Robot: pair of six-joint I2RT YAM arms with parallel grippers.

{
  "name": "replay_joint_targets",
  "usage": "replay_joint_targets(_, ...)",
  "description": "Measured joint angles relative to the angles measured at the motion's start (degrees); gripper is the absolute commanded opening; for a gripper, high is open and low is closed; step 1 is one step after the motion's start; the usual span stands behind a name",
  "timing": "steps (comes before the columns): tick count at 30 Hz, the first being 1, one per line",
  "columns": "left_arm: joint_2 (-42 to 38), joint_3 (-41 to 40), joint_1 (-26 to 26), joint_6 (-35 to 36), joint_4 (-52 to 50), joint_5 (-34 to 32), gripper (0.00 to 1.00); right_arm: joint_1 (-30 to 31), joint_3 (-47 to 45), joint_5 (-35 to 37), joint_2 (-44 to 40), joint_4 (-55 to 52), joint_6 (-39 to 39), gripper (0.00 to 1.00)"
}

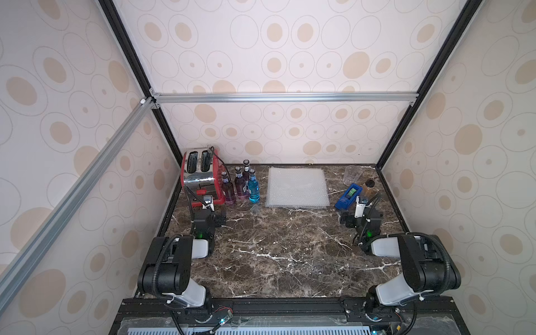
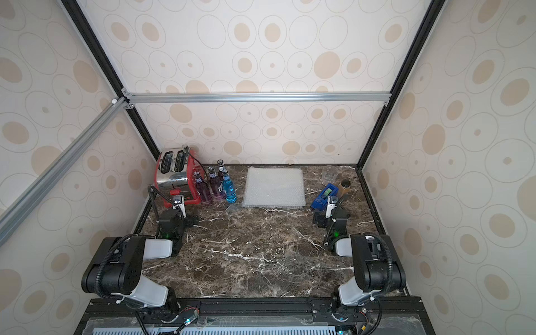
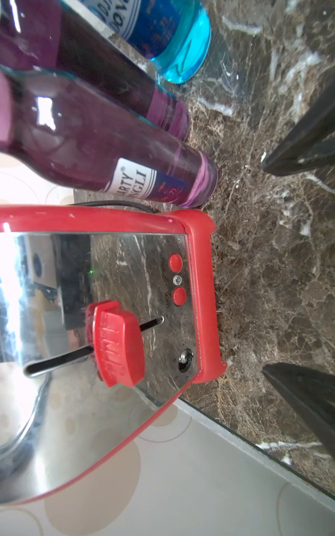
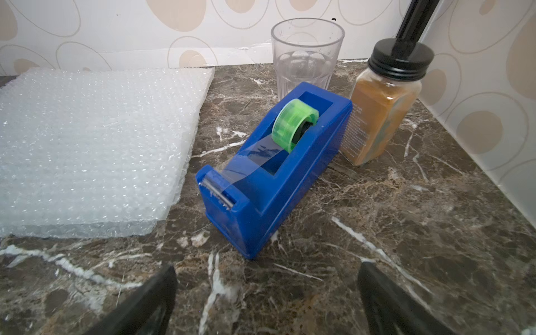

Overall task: Wrap wine bottles in bubble wrap
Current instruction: Move the bubble wrap to the center of the board.

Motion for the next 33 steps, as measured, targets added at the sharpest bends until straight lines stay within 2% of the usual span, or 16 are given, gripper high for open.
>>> replay_joint_targets(26,-0.3,0.0,0.0,0.0,-0.5,-0.1,1.0,0.1,-0.4,0.6,-0.3,0.5,0.0,0.99)
replay_joint_targets(30,-6.8,3.4,0.0,0.4,-13.3,0.9,0.99,0.2,-2.5,2.4,-7.7,-3.5,0.6,0.99)
replay_joint_targets(33,-13.8,10.8,0.0,1.4,-25.1,2.4,0.99,0.3,-0.7,2.8,-17.5,-12.1,1.7,0.98)
